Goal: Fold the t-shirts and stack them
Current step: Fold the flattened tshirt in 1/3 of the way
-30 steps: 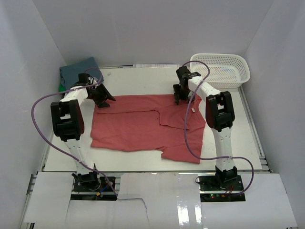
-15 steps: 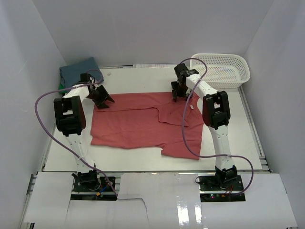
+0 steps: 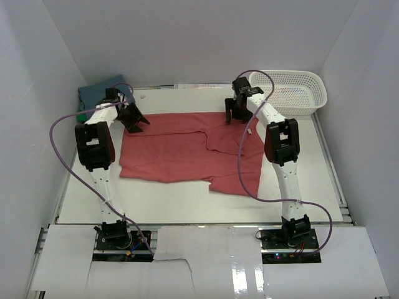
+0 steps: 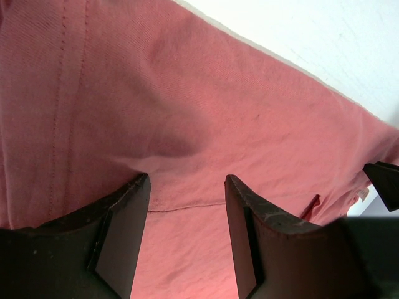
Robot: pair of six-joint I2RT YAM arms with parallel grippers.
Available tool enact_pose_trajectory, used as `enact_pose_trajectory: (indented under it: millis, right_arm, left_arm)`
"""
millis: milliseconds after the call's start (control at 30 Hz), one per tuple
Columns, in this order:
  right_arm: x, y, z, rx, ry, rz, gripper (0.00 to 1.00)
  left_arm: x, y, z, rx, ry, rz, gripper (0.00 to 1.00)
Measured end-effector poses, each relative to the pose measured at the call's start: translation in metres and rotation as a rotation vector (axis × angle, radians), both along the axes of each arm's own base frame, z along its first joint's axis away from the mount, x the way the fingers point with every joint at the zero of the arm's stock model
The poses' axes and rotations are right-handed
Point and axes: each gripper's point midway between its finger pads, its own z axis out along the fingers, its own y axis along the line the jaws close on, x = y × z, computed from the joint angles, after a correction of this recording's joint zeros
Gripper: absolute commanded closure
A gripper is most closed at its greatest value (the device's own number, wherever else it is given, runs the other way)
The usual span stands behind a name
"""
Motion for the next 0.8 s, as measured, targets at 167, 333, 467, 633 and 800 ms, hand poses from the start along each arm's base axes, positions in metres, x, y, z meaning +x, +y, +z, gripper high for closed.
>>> enact_pose_trajectory:
  millis: [167, 333, 467, 633, 800]
  right_arm:
    - [0.012, 0.001, 0.009, 0.034, -0.053, 0.002, 0.21]
    - [0.011, 0.007, 0.069, 0.099, -0.160, 0.029, 0.20]
    - [-0.013, 0.007, 0.159, 0.179, -0.317, 0.055, 0.20]
    - [-0.089, -0.009, 0.214, 0.260, -0.424, 0.056, 0.20]
    - [-0.175, -0.024, 0.143, 0.271, -0.258, 0.042, 0.20]
  left_arm:
    - [0.006, -0.002, 0.013, -0.015, -0.007, 0.009, 0.36]
    - [0.033, 0.000, 0.088, -0.007, -0.142, 0.007, 0.34]
    - [0.013, 0.000, 0.165, 0.024, -0.278, 0.003, 0.32]
    - [-0.092, -0.001, 0.205, 0.027, -0.358, 0.031, 0.30]
    - [-0.172, 0.018, 0.130, -0.008, -0.191, 0.141, 0.30]
